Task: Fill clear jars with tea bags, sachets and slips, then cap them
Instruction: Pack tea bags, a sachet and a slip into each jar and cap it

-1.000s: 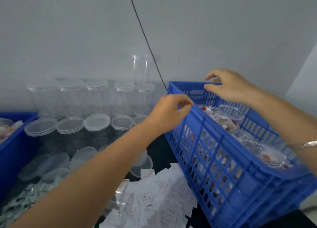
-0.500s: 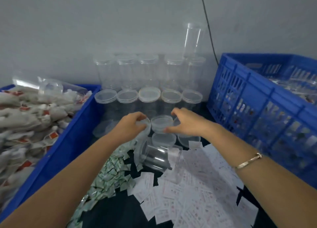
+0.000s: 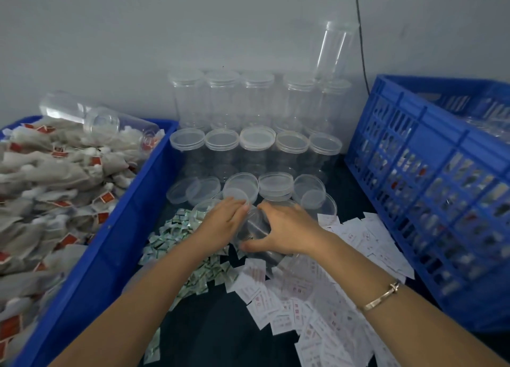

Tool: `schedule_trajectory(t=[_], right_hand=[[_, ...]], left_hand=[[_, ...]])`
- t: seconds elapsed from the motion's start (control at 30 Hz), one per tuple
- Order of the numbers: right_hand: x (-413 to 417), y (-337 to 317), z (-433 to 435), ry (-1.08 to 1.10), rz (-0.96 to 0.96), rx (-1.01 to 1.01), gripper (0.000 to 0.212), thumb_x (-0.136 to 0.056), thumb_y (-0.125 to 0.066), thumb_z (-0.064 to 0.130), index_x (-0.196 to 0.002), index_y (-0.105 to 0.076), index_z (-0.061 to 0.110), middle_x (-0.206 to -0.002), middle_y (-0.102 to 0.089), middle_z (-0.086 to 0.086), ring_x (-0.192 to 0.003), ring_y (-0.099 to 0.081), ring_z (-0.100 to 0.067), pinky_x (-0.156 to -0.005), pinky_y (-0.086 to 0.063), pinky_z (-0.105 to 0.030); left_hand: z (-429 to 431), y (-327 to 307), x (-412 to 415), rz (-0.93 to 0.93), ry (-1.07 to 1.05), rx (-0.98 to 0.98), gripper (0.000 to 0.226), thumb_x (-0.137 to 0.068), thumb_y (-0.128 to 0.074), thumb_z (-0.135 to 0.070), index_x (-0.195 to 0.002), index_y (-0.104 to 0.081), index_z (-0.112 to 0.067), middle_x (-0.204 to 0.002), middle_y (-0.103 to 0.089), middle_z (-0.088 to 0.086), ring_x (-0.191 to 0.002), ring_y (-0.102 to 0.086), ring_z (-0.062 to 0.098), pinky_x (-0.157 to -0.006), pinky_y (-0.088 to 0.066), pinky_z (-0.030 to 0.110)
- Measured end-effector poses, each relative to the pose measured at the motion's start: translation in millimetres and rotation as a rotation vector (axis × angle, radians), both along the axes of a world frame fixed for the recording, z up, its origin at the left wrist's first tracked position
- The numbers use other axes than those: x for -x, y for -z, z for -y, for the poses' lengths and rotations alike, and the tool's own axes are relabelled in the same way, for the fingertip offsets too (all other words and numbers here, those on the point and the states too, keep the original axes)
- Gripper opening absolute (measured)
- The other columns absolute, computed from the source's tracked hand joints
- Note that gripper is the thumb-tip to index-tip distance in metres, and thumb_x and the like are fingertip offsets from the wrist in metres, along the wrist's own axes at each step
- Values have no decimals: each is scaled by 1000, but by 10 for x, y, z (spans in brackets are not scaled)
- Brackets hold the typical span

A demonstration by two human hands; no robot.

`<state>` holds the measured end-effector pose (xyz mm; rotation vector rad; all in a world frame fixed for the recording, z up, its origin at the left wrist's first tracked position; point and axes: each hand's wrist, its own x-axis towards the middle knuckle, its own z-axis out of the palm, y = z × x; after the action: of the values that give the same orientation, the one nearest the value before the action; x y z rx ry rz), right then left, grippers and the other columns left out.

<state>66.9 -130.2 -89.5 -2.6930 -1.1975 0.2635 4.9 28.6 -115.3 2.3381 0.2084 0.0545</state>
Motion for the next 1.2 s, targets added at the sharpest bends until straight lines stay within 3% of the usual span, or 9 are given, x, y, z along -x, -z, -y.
schedule_trajectory(t=[0.1,0.33,0.47,0.57,0.73,0.9,0.97,1.07,1.2], right_hand=[[109,-38,10,21,5,-66,81,-74,-69,70,-134,-45,22,-128,-58,1,-116,-55,-22,-87,-35,-35],[588,-251,223,215,-206,-636,115,-62,-70,78,-154,-16,33,-151,-38,5,-134,-42,-10,-106,-39,-31],[1039,-171,391,190,-435,-732,124,-52,-82,75,-151,-14,43,-144,-37,13,-120,-48,3,-98,-46,-20],[1356,19,469,118,-464,-645,129,-58,-88,62,-154,-5,40,-142,-31,19,-130,-39,5,-110,-39,-21],[1607,136,444,22,-336,-465,125,-69,-90,38,-155,1,37,-135,-25,26,-126,-37,7,-98,-34,-5],[1487,-301,433,-59,-397,-130,114,-67,-81,67,-151,-8,40,-141,-30,21,-126,-37,0,-105,-34,-22],[1457,-507,367,-20,-347,-13,92,-68,-51,89,-137,-30,32,-120,-50,12,-104,-53,-6,-92,-47,-33],[1462,-689,127,24,40,142,91,-64,-10,94,-98,-42,16,-80,-57,4,-69,-54,-11,-61,-40,-33],[1407,-731,-194,-24,339,256,84,-77,-24,92,-58,-48,14,-61,-51,3,-58,-45,-12,-54,-24,-30]], left_hand=[[43,-68,172,92,-1,89,34,-104,-39,-24,-131,-55,-13,-132,-51,-7,-135,-38,11,-108,-19,11],[248,-353,817,207,-158,488,54,-87,-48,-57,-134,-47,-32,-120,-55,-26,-103,-52,-19,-77,-42,3],[395,-258,1288,210,-4,726,39,-87,-49,-63,-120,-59,-46,-121,-63,-21,-116,-56,-4,-93,-45,22],[466,-90,1558,194,89,789,59,-77,-73,-50,-131,-51,-35,-128,-62,-16,-118,-58,3,-88,-52,20],[476,215,1757,280,10,756,78,-59,-88,-19,-125,-49,-27,-120,-66,-15,-110,-63,4,-84,-48,10],[415,321,1743,373,-72,672,79,-58,-88,-21,-124,-45,-29,-115,-63,-21,-108,-60,-2,-85,-46,10],[427,324,1687,391,-66,672,79,-61,-86,-23,-126,-43,-30,-116,-62,-21,-110,-60,-1,-87,-47,12],[457,344,1572,410,-74,657,74,-67,-85,-10,-126,-43,-25,-116,-64,-11,-108,-61,0,-85,-46,10],[458,407,1480,402,-113,684,66,-67,-85,0,-120,-51,-22,-108,-70,-5,-101,-66,5,-81,-50,12]])
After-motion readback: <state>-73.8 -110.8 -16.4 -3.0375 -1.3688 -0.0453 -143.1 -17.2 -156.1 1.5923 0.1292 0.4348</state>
